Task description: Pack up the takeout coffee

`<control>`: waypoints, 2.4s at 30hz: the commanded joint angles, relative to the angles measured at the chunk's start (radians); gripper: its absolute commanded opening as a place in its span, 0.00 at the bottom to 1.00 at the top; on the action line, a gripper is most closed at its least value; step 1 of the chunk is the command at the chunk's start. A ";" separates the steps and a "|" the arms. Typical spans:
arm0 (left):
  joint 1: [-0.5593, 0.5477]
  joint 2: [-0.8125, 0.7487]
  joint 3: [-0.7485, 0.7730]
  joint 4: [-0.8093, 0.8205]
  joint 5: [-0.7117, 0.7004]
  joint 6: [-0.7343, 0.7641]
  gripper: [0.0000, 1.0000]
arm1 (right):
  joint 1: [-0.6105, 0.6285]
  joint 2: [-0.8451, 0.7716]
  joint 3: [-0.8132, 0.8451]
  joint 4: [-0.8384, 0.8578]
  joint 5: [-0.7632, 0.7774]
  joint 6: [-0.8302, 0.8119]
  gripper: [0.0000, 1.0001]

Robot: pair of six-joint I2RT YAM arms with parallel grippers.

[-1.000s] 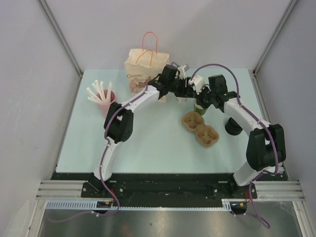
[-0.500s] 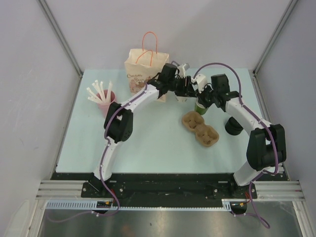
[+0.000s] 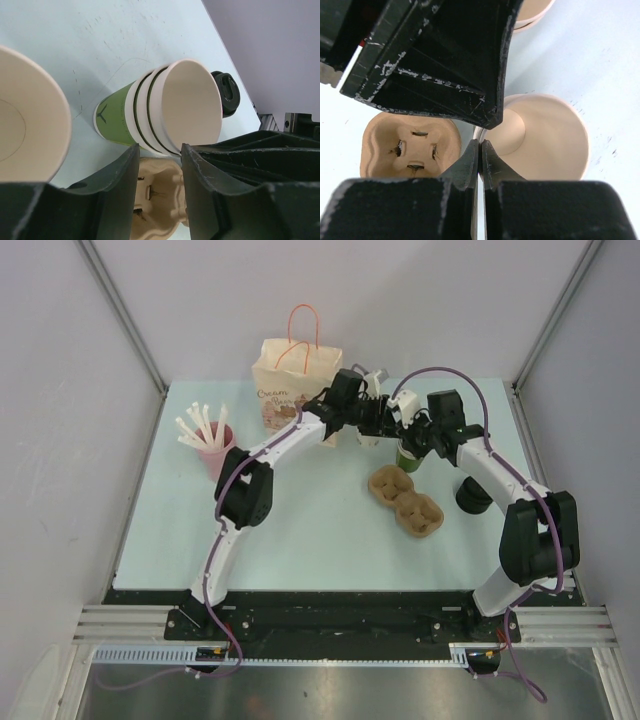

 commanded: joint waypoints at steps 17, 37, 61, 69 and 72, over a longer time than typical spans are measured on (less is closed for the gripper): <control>0.009 0.010 -0.007 0.004 0.064 -0.051 0.35 | -0.020 -0.016 0.002 0.016 0.006 0.017 0.00; -0.008 0.070 0.087 0.005 0.015 -0.017 0.36 | -0.001 -0.005 0.003 0.007 0.006 0.008 0.00; 0.000 -0.071 -0.022 0.005 0.046 0.013 0.43 | -0.010 0.012 0.002 0.007 0.020 0.008 0.00; 0.003 -0.073 -0.009 0.007 0.029 0.015 0.49 | -0.010 0.015 0.002 0.006 0.021 0.008 0.00; 0.003 -0.042 0.008 0.005 0.029 0.013 0.49 | -0.009 0.012 0.002 0.005 0.021 0.008 0.00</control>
